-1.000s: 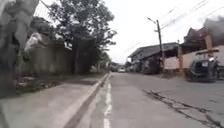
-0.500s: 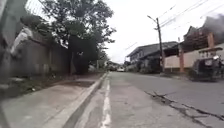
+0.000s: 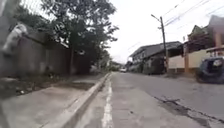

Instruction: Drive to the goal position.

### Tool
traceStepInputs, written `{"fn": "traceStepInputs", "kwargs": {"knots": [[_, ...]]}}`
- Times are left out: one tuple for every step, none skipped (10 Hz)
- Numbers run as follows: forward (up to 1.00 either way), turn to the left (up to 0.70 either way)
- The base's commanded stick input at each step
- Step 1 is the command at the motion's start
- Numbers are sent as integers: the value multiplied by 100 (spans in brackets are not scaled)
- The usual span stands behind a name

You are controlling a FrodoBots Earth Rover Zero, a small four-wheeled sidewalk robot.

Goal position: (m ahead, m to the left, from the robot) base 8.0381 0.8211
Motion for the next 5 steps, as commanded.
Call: {"fn": "traceStepInputs", "kwargs": {"knots": [[70, -35], [70, -35], [70, -35], [70, -35], [70, -35]]}}
